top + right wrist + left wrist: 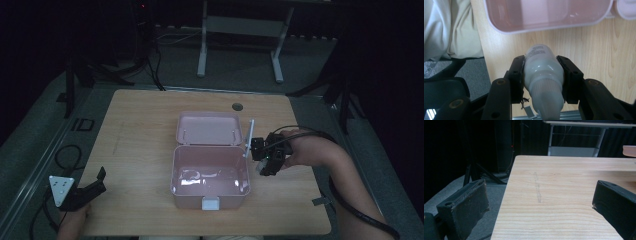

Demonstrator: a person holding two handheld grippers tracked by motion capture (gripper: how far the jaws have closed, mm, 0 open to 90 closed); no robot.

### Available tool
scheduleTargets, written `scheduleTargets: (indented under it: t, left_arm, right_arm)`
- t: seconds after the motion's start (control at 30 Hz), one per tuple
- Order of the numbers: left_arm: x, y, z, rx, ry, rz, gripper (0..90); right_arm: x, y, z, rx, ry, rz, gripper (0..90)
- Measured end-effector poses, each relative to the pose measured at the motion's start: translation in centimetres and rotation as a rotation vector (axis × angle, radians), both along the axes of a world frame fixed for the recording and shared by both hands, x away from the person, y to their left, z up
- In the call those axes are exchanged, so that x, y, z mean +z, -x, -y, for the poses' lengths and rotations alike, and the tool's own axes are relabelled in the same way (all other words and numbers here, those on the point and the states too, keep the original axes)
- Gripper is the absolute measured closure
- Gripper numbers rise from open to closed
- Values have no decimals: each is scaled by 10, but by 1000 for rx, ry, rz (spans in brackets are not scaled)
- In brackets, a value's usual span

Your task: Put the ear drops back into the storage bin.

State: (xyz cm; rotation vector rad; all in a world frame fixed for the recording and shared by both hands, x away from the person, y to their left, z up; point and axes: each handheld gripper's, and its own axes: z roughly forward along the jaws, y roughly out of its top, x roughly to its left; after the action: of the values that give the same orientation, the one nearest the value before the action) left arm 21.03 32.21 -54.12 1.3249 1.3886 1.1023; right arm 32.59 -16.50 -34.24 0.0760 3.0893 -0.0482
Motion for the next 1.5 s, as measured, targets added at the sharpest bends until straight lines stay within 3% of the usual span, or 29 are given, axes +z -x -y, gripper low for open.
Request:
scheduleTargets:
  t: [0.33, 1.0, 1.3, 1.47, 1.5]
  left_arm:
    - [0, 0, 0, -1, -1, 2, 4]
    - [0, 0, 0, -4, -4, -1, 4]
    - [0, 0, 1, 4, -10, 6, 4]
    - [0, 0, 0, 0, -6, 2, 4]
    - [0, 0, 0, -1, -6, 6, 4]
  right_arm:
    - [1, 4, -23, 46, -25, -3, 597]
    - [-13, 4, -61, 126, -11, -8, 597]
    - [-32, -3, -69, 135, 5, -35, 597]
    - [-48, -5, -69, 141, -3, -67, 597]
    - [-55, -6, -70, 145, 15, -72, 597]
